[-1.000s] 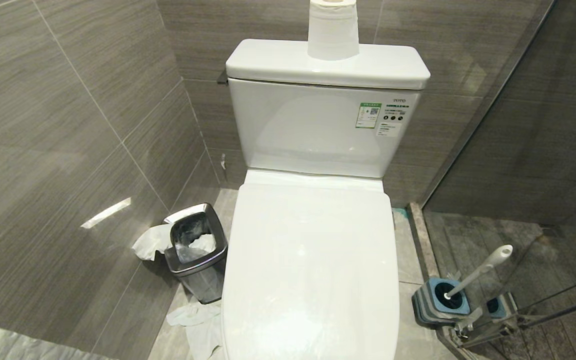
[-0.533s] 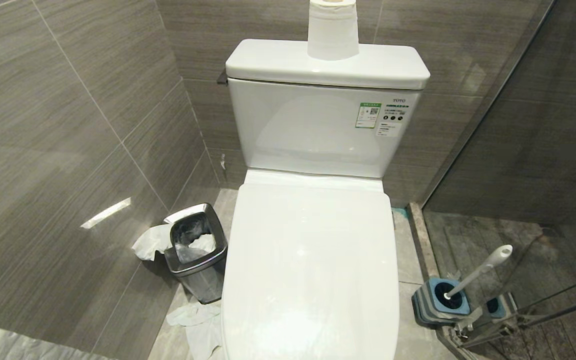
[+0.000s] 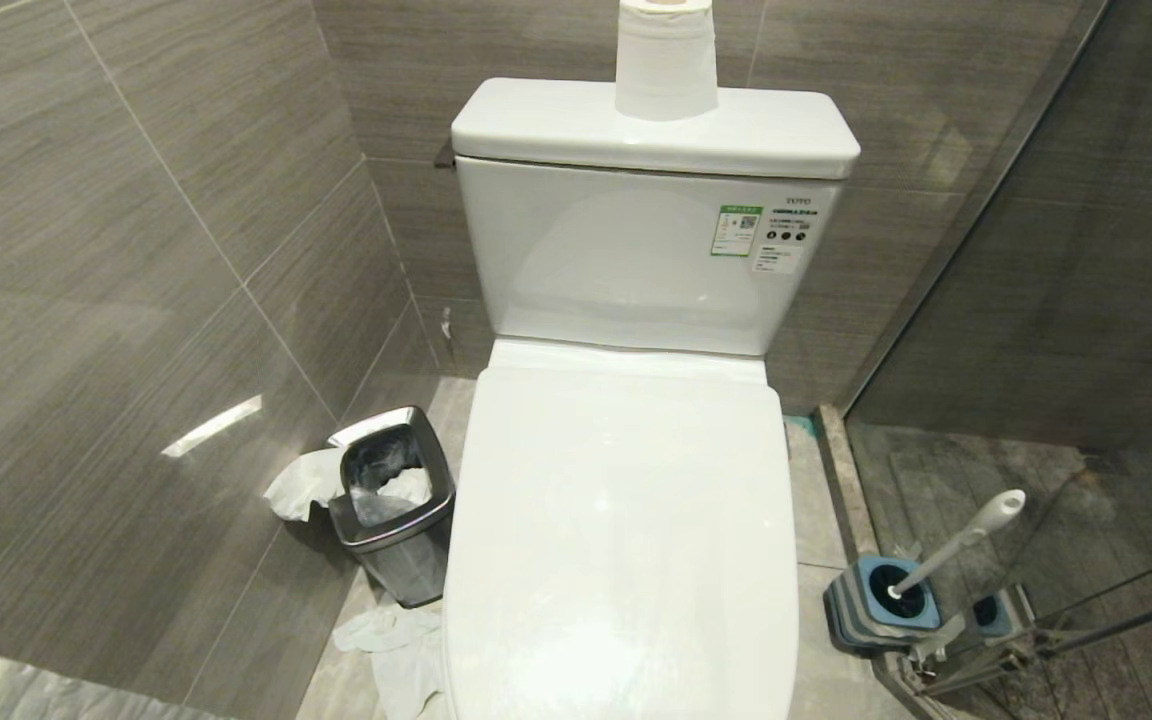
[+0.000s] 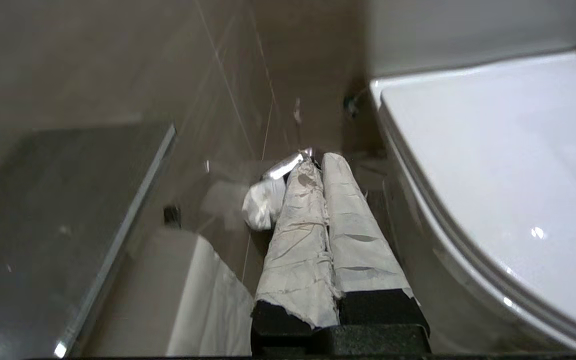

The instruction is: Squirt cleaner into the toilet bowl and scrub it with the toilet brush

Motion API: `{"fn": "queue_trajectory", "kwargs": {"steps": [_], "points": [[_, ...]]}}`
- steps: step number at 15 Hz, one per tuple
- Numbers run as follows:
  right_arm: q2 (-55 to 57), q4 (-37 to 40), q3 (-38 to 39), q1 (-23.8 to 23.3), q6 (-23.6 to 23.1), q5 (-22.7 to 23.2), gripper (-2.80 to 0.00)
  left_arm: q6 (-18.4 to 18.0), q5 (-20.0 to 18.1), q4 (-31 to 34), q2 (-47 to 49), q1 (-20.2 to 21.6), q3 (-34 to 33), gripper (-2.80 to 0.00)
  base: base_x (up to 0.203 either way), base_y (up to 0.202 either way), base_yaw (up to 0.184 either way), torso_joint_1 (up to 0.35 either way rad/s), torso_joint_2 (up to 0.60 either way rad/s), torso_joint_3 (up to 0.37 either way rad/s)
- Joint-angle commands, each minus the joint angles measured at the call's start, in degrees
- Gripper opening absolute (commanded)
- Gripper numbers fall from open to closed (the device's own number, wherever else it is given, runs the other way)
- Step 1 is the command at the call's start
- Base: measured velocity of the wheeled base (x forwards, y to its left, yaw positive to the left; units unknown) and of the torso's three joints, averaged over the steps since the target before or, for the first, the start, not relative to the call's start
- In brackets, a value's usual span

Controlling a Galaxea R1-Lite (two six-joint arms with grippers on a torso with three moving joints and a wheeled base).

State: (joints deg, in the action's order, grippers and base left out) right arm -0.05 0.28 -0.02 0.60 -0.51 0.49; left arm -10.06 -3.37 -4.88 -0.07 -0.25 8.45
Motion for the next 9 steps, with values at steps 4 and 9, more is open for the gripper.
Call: {"fn": "queue_trajectory", "kwargs": {"steps": [4,9], "points": [[0.0,0.0,0.0,0.0,0.0,0.0,-2.8,0.8,2.1,1.5,0.1,0.0,-8.5,-2.8,0.0,0.0,0.0,0.0,0.0,0.0],[0.0,0.0,-0.1,0.0,0.0,0.0,-2.8,2.5,1.4,6.1,0.1,0.0,-8.3,-2.8,0.0,0.0,0.0,0.0,0.0,0.0]]}}
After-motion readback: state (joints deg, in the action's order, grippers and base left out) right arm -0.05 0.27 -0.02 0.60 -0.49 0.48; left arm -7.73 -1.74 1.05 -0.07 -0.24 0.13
